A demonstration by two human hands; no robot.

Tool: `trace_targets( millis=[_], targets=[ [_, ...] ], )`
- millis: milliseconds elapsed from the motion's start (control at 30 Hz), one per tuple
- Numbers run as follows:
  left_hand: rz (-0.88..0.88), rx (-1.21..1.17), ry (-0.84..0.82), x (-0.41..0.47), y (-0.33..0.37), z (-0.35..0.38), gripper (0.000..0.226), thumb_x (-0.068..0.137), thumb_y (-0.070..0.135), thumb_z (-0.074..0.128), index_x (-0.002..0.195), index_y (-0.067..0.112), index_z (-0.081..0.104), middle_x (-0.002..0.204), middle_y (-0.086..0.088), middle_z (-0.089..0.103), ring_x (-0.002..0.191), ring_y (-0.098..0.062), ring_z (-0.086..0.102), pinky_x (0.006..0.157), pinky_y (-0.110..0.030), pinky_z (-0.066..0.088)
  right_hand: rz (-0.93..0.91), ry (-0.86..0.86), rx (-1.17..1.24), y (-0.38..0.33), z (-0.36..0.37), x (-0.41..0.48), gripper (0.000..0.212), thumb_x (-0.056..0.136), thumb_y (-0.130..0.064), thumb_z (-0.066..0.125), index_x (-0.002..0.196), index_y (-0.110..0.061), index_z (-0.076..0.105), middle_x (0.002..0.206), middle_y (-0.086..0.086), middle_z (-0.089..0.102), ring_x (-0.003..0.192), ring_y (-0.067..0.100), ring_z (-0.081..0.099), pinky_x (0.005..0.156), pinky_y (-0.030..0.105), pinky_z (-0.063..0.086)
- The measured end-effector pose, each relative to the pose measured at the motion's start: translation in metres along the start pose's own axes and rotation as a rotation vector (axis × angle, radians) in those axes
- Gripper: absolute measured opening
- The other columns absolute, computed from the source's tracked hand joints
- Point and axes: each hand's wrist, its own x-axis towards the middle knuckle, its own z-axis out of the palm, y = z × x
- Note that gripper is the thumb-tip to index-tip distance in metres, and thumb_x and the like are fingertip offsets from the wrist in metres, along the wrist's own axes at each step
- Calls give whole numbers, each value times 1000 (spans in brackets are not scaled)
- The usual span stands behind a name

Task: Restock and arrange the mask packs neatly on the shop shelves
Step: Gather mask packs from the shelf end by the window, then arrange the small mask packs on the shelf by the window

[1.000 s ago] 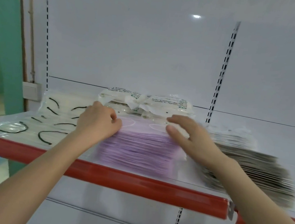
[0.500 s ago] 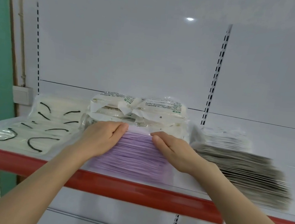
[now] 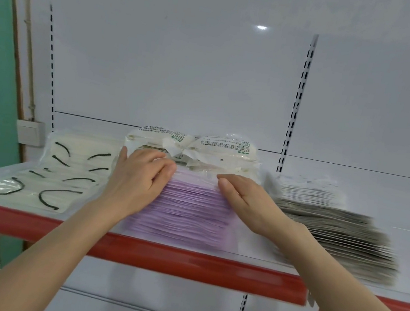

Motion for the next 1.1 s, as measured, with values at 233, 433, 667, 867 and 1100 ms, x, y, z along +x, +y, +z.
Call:
trace_targets(
  millis=[233, 433, 667, 867, 1100],
  targets=[
    [55, 17, 108, 0, 6, -3, 57, 91, 45, 25, 98, 11, 70, 109, -5, 66, 115, -27, 56, 106, -61, 17, 22, 76, 58, 4, -3, -3, 40, 100, -35, 32, 121, -13, 57, 115, 2, 62, 110, 19, 52, 92, 28, 37],
    [236, -132, 247, 0, 44, -1, 43, 92, 33, 37, 92, 5, 70, 97, -8, 68, 101, -13, 52, 101, -44, 31, -24, 207, 10, 4, -17, -9, 36, 99, -30, 39, 121, -10, 59, 121, 2, 61, 117, 17, 49, 88, 17, 30],
    [446, -357, 189, -12, 133, 20, 44, 96, 32, 38, 86, 2, 69, 83, -6, 69, 83, -15, 55, 79, -30, 45, 1, 287, -87, 32, -65, -52, 44, 94, -39, 41, 120, -9, 60, 121, 3, 61, 118, 16, 49, 90, 15, 30],
    [497, -480, 48, -18, 238, 57, 39, 92, 32, 42, 91, 6, 70, 85, -4, 70, 82, -13, 58, 74, -27, 44, 148, 304, -209, 95, -132, -145, 39, 95, -36, 46, 119, -9, 61, 121, 2, 61, 120, 16, 49, 90, 12, 29],
    [581, -597, -82, -24, 411, 98, 45, 91, 38, 38, 92, 7, 71, 88, -4, 72, 84, -22, 65, 76, -24, 41, 423, 338, -390, 181, -250, -291, 34, 96, -30, 47, 119, -10, 61, 122, 2, 61, 120, 17, 50, 85, 12, 27]
  ],
)
